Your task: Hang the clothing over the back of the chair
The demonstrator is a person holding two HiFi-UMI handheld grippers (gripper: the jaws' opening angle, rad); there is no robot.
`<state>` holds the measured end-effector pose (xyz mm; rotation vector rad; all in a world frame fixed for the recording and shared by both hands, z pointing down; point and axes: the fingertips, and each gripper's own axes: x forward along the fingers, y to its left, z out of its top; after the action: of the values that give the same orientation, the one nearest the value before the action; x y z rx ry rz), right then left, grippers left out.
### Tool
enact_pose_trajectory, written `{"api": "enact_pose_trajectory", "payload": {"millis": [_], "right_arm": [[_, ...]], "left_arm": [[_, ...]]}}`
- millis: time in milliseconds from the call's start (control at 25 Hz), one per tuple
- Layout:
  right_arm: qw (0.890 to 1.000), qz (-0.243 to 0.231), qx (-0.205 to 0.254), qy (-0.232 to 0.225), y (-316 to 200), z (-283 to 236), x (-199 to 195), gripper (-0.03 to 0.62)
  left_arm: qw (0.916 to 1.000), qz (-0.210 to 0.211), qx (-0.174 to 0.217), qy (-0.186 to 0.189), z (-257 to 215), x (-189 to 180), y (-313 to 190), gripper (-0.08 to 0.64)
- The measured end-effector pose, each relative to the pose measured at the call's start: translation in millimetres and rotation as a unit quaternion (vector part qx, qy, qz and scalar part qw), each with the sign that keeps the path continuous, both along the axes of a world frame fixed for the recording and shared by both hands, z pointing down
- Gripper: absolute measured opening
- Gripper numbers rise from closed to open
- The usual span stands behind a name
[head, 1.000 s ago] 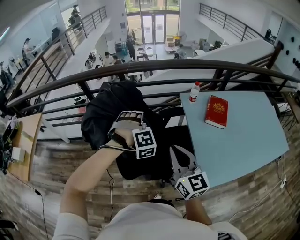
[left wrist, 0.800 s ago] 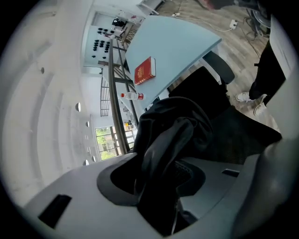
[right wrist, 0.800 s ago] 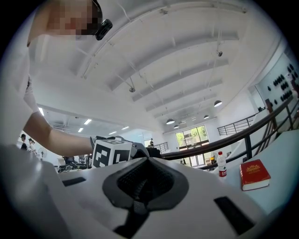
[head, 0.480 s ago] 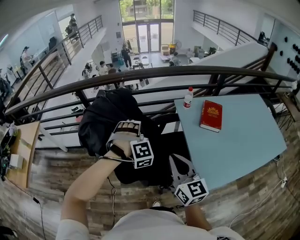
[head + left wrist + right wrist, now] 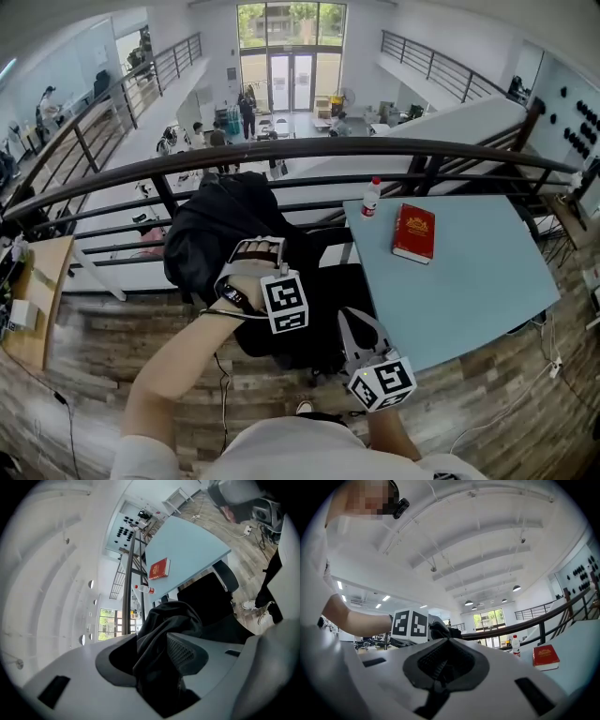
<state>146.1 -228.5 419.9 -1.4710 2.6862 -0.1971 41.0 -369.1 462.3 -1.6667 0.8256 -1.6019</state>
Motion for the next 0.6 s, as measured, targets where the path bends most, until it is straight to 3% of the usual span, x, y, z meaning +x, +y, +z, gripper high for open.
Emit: {"api": "enact_pose_trajectory", "payload": {"millis": [320,440,600], "right_arm": [[1.0,0.009,-0.003,0.009,25,-3,-13,0.017],[1.0,0.015,-0.006,0.012,33,-1,-13,0.017],[1.0,0.016,-0.004,0.019,42,-3,-18,0.017]], "left_arm": [[0.9979,0.01,0.014,0.063,-28,1,14,0.21],[0.994,0.005,0.02,0.107,-37,-1,17,0.21],[0.9823,-0.007,0.04,0.183,-56,-7,19,0.187]]}}
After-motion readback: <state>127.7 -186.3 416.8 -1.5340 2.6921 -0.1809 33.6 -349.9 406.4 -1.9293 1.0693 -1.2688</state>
